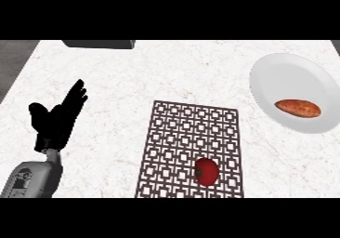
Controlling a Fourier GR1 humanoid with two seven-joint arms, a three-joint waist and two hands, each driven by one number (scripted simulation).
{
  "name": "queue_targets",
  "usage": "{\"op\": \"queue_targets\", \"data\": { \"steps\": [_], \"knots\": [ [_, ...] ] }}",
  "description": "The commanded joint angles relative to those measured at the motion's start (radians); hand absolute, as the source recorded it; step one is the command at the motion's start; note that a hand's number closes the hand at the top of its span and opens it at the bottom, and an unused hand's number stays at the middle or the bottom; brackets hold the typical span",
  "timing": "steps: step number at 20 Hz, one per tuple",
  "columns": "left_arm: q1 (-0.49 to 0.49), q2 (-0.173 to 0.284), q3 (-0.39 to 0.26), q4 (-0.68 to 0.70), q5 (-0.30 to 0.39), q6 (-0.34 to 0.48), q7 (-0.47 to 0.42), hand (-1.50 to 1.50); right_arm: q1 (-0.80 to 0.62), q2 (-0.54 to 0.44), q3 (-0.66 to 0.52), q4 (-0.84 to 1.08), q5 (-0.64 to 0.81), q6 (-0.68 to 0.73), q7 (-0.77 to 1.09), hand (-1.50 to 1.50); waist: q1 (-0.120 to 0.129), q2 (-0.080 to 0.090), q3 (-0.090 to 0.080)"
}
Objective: Pick the sweet potato from the placemat and place it in the plate
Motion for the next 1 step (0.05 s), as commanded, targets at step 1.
{"op": "queue_targets", "data": {
  "steps": [1],
  "knots": [
    [0.016,-0.014,-0.019,-0.007,-0.011,-0.003,-0.018,0.0,0.016,-0.017,0.008,0.023,0.007,0.121,-0.115,-1.5,0.01,0.003,0.001]
  ]
}}
